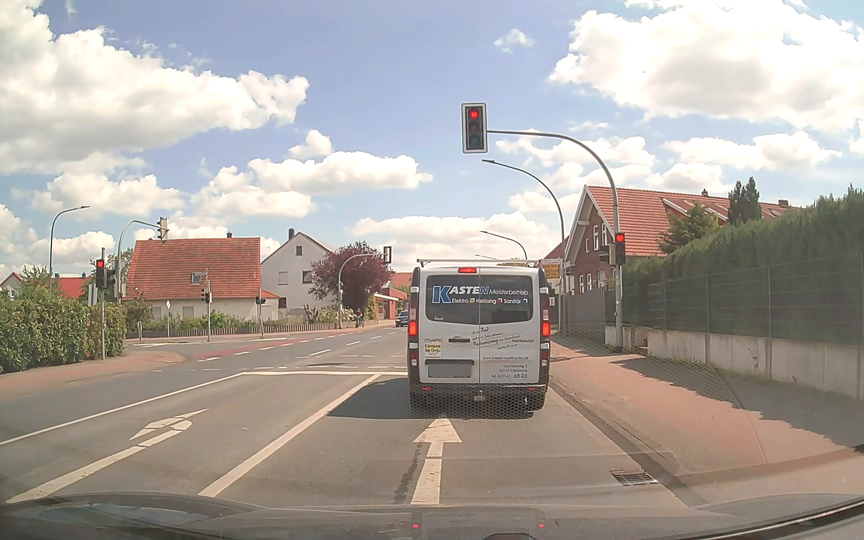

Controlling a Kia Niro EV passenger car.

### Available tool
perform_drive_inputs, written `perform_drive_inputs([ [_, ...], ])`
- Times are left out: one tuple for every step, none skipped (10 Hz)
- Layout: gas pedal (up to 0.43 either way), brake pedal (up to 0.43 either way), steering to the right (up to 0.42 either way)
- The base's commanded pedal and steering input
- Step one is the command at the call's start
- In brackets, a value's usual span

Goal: Follow the waypoints while adhering to traffic rules and regulations

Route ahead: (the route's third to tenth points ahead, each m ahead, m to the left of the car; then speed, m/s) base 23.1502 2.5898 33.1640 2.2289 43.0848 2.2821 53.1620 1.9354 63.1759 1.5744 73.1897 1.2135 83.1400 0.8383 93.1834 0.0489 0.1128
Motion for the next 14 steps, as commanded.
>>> perform_drive_inputs([
  [0.000, 0.067, 0.003],
  [0.000, 0.061, 0.003],
  [0.000, 0.055, 0.003],
  [0.000, 0.049, 0.003],
  [0.000, 0.043, 0.003],
  [0.000, 0.037, 0.003],
  [0.000, 0.030, 0.003],
  [0.000, 0.030, 0.003],
  [0.000, 0.030, 0.003],
  [0.000, 0.030, 0.003],
  [0.000, 0.024, 0.003],
  [0.000, 0.018, 0.003],
  [0.000, 0.018, 0.003],
  [0.000, 0.018, 0.003],
])
